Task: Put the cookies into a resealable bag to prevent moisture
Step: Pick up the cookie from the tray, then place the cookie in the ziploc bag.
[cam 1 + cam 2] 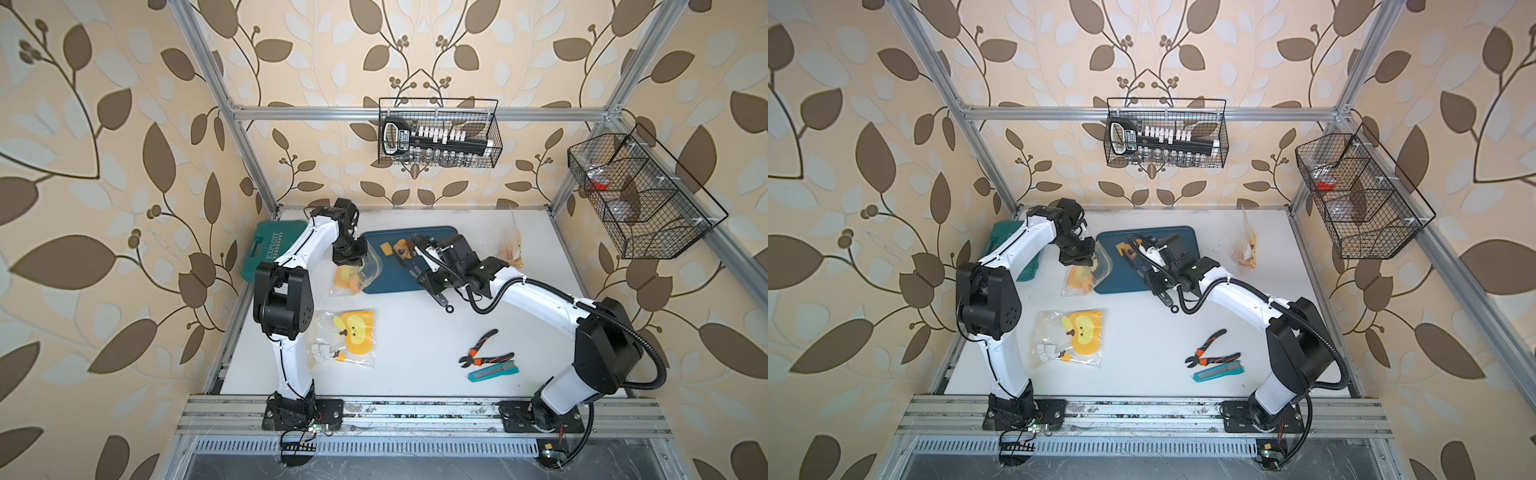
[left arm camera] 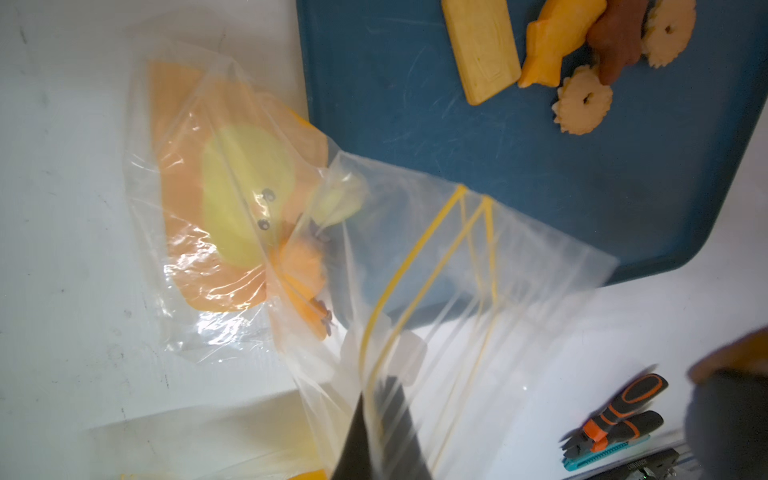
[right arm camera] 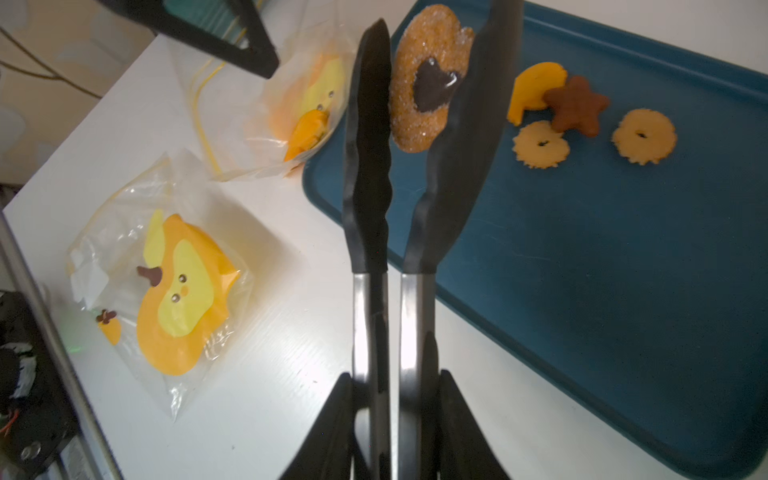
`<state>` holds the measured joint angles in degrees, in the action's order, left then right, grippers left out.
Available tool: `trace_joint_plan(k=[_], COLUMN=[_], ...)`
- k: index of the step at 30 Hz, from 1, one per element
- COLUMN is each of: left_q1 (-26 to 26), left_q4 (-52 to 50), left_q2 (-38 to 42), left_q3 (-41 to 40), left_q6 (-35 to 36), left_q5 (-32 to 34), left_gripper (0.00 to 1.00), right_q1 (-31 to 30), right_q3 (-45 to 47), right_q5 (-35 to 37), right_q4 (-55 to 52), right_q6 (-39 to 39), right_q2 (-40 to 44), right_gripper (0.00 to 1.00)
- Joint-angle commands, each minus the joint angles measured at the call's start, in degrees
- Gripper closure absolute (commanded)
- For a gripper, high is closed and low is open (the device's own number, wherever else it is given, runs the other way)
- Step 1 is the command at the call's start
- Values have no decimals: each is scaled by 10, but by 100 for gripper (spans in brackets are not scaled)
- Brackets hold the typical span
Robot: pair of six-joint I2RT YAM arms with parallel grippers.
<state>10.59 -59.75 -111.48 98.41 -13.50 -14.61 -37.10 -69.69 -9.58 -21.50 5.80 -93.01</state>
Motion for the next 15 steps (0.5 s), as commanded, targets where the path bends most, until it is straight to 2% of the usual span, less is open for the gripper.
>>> trace_joint_plan(k=[1, 9, 15], left_q1=[7, 13, 13], left_q4=[-1, -1, -1], left_q2=[-1, 2, 7], left_q3=[-1, -1, -2], left_q6=[11, 16, 16], left_q5=[-11, -15, -8], left_gripper=[100, 100, 100], right_q1=[-11, -51, -70], right_q3=[-50, -126, -171], right_q5=[-20, -8, 42], right_q4=[-16, -64, -111], right_q6=[-38, -73, -95], right_q2=[-16, -84, -129], right_gripper=[71, 71, 71])
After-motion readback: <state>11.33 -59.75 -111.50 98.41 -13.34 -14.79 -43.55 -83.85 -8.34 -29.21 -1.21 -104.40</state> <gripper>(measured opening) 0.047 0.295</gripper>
